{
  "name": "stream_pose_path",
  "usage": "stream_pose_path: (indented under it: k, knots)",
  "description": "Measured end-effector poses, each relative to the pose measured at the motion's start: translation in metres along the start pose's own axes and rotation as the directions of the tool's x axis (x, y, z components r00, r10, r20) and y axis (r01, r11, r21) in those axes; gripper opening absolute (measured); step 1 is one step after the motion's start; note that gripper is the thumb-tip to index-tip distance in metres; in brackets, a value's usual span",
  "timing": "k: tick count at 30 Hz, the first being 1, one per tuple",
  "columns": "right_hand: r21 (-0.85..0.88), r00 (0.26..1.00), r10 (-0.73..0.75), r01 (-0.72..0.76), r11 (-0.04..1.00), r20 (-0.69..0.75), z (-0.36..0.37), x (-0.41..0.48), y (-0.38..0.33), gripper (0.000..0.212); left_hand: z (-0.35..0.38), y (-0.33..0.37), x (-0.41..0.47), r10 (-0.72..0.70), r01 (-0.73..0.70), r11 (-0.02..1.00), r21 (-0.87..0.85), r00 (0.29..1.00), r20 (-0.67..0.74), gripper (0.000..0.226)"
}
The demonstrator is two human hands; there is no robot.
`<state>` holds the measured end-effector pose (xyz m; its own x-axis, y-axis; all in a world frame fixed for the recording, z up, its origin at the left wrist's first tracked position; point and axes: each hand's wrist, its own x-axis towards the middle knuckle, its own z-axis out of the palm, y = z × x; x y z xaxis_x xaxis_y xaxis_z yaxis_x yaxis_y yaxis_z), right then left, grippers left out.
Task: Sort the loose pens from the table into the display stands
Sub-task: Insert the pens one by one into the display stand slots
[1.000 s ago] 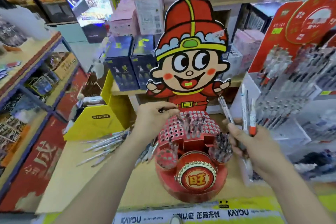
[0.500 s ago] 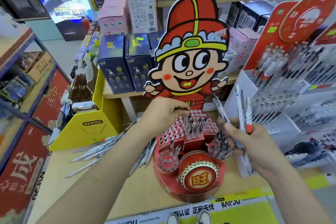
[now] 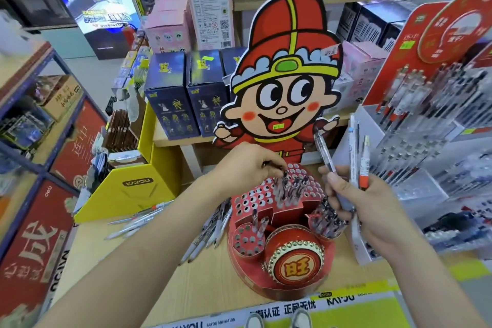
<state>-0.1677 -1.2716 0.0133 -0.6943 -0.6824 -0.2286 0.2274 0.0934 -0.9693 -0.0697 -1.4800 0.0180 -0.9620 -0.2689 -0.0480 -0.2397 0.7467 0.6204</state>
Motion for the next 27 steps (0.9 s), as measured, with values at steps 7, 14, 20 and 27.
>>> stream_pose_path:
  k: [7, 14, 20, 27]
  knots:
    - [-0.037, 1.0, 0.006, -0.006, 0.999, -0.007, 0.007, 0.005, -0.003, 0.022, 0.015, -0.008, 0.001, -0.007, -0.008, 0.988, -0.154, 0.995, -0.095, 0.019]
    - [0.042, 0.999, 0.039, -0.038, 0.998, -0.012, 0.003, 0.005, -0.004, 0.015, 0.014, -0.016, -0.003, -0.049, 0.053, 0.992, -0.117, 0.998, 0.035, 0.027]
    - [0.045, 0.999, 0.05, -0.051, 0.998, 0.012, -0.001, 0.007, -0.003, 0.018, -0.002, -0.003, -0.018, -0.178, 0.107, 0.865, -0.491, 0.979, -0.099, 0.031]
    - [0.121, 0.99, 0.059, -0.074, 0.99, 0.128, 0.015, 0.004, -0.006, 0.037, -0.025, 0.055, -0.018, -0.146, -0.161, 0.06, -0.985, 0.975, -0.168, 0.016]
